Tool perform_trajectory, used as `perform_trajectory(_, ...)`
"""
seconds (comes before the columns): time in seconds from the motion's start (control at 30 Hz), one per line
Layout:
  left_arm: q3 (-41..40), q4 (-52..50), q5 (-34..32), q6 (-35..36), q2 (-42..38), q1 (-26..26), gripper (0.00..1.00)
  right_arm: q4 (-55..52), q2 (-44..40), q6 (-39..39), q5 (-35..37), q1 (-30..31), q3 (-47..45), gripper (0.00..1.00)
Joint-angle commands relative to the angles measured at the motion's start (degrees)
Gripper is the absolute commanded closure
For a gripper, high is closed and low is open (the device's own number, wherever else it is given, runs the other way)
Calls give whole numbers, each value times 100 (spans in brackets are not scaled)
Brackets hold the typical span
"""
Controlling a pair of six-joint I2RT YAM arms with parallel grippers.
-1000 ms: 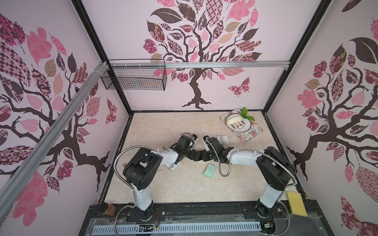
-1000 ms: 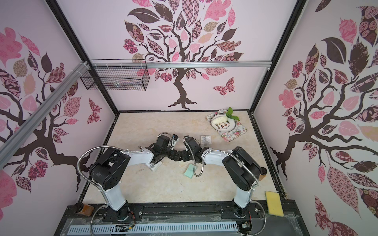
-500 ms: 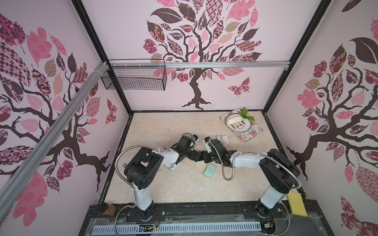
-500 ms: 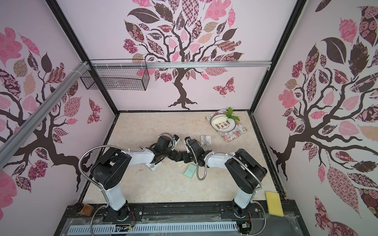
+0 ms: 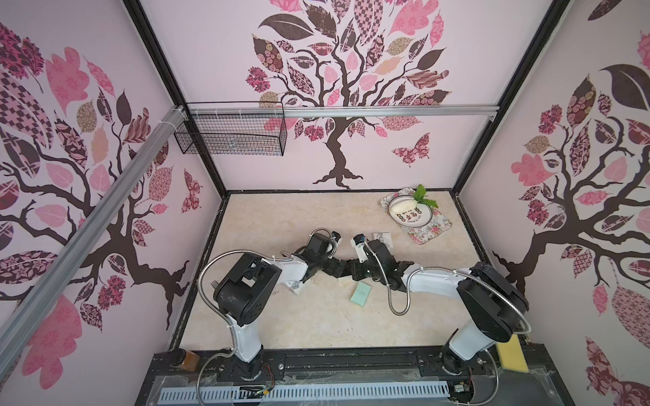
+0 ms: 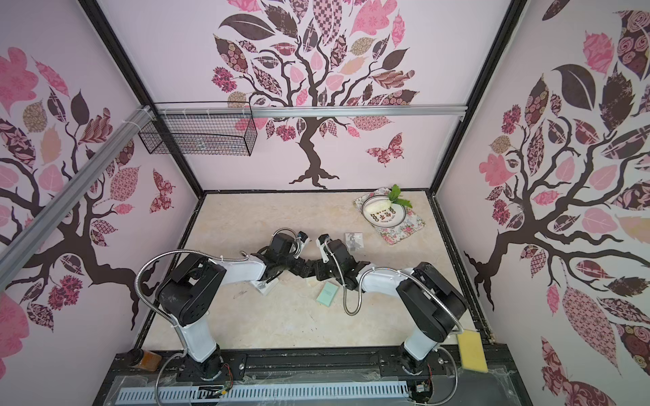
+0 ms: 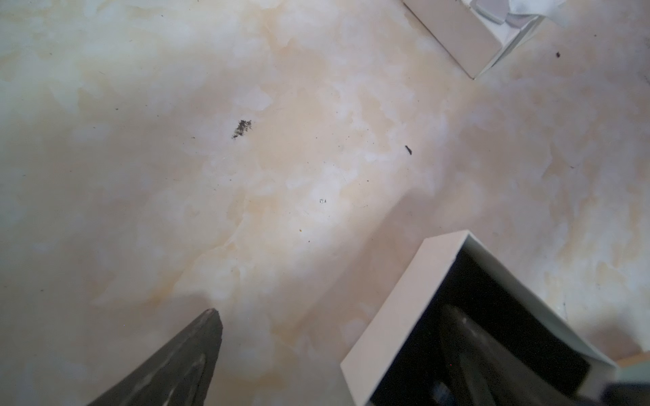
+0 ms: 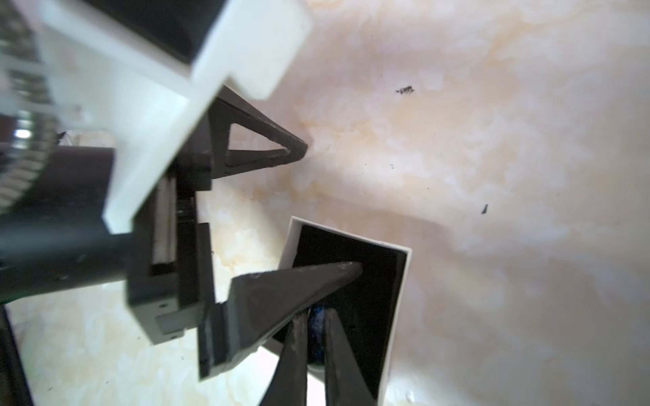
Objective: Take the rings out of the lift-off lid box
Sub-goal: Take out the ring from the jewelry box, then place the ring at the center of the board.
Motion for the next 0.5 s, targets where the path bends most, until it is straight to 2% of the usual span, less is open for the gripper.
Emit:
perform_trajectory(0.0, 158, -143, -49, 71, -126, -12, 2, 107, -605, 191, -338, -277, -147, 100)
perform_trajectory(0.2, 124, -84, 105, 164, -525, -15, 2, -93, -1334, 504, -910, -972, -658, 100)
perform_trajectory(0.33, 19, 49, 201, 231, -823, -13, 2, -271, -1600, 615, -1306, -1020, -929, 100)
perform_trajectory(0.47, -96, 13, 99, 284, -1056, -10, 2, -41, -1912, 1033, -1125, -1067, -1527, 100)
